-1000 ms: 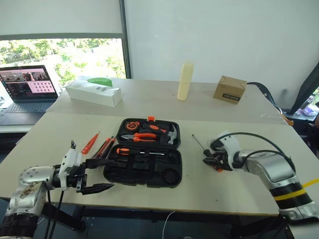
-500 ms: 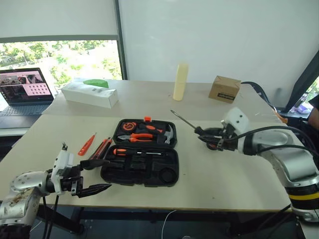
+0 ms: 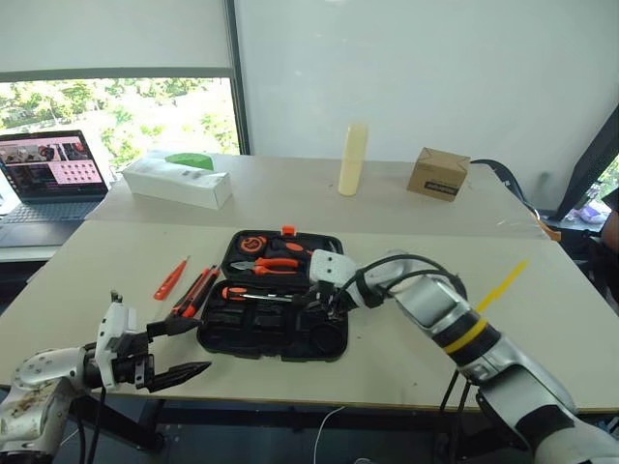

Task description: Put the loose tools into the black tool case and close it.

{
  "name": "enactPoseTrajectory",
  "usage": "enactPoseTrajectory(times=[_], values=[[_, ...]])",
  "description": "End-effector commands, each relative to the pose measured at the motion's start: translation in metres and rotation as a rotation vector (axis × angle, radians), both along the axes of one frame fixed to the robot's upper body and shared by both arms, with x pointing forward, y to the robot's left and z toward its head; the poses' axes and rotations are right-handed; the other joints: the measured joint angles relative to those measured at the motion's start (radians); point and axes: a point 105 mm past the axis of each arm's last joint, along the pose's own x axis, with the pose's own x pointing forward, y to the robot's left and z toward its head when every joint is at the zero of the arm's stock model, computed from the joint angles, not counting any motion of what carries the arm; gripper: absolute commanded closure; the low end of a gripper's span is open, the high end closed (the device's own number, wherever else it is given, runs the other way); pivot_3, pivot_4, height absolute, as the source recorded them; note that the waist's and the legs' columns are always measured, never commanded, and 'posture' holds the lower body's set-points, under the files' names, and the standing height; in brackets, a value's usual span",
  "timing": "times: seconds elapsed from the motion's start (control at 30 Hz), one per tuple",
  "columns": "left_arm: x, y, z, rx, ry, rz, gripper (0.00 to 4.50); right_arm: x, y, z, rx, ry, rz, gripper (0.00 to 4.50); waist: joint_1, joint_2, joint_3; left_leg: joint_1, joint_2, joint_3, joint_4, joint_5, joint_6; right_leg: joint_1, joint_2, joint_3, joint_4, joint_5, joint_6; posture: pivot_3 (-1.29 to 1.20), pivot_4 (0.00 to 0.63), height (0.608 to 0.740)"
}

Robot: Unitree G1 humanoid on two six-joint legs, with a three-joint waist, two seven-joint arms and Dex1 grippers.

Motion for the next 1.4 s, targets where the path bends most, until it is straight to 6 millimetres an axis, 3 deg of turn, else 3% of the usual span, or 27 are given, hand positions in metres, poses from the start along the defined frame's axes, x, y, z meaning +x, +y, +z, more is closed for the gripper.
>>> enactPoseTrajectory(times=[0.03,0.53,0.9,0.93,1.0,1.13,1.3,1.4], values=[[-0.002,0.000,0.009,0.019,-0.056,-0.002,0.00,0.000,0.006,0.003,-0.021,-0.027,0.037,3.57,0.000,0.000,0.000,0.000,0.000,0.000,0.000,0.000,0.000,0.000,0.000,-0.001,0.000,0.000,0.000,0.00,0.150,0.740],[-0.004,0.003,0.009,0.033,-0.061,0.014,0.00,-0.004,0.017,-0.010,-0.102,0.013,0.090,3.57,-0.007,0.000,0.000,0.002,0.001,0.000,-0.001,-0.001,0.001,0.000,0.000,-0.001,0.000,-0.001,-0.001,0.00,0.150,0.740],[-0.003,0.003,0.005,0.036,-0.058,0.024,0.00,-0.003,0.019,-0.006,-0.116,0.011,0.056,3.57,-0.006,0.000,0.000,0.002,0.001,0.000,-0.001,-0.001,0.001,0.000,0.000,-0.001,0.000,-0.001,-0.002,0.00,0.150,0.740],[-0.003,0.003,0.005,0.036,-0.059,0.025,0.00,-0.003,0.017,-0.009,-0.134,0.014,0.058,2.77,-0.007,0.000,0.000,0.002,0.001,0.000,-0.001,-0.001,0.001,0.000,0.000,-0.001,0.000,-0.001,-0.002,0.00,0.150,0.740],[-0.002,0.003,0.005,0.036,-0.061,0.026,0.00,-0.004,0.015,-0.009,-0.141,0.014,0.070,2.34,-0.006,0.000,0.000,0.002,0.001,0.000,-0.001,-0.001,0.001,0.000,0.000,-0.001,-0.001,-0.001,-0.002,0.00,0.150,0.740],[-0.001,0.005,0.004,0.041,-0.059,0.033,0.00,-0.012,0.018,0.016,-0.031,0.048,0.101,1.00,-0.007,0.000,0.000,0.002,0.001,0.000,-0.002,-0.001,0.001,0.000,0.000,-0.001,-0.001,-0.001,-0.002,0.00,0.150,0.740],[-0.001,0.008,0.002,0.044,-0.050,0.045,0.00,-0.019,0.003,0.046,0.053,0.100,0.123,1.00,-0.008,0.001,0.000,0.001,0.001,-0.001,-0.003,-0.001,0.001,-0.001,0.001,-0.002,-0.001,-0.001,-0.002,0.00,0.150,0.740],[0.001,0.008,0.002,0.044,-0.050,0.047,0.00,-0.020,0.003,0.051,0.102,0.109,0.131,1.00,-0.004,0.001,0.000,0.001,0.001,-0.001,-0.002,-0.002,0.003,0.000,0.000,-0.002,-0.001,-0.001,-0.002,0.00,0.150,0.740]])
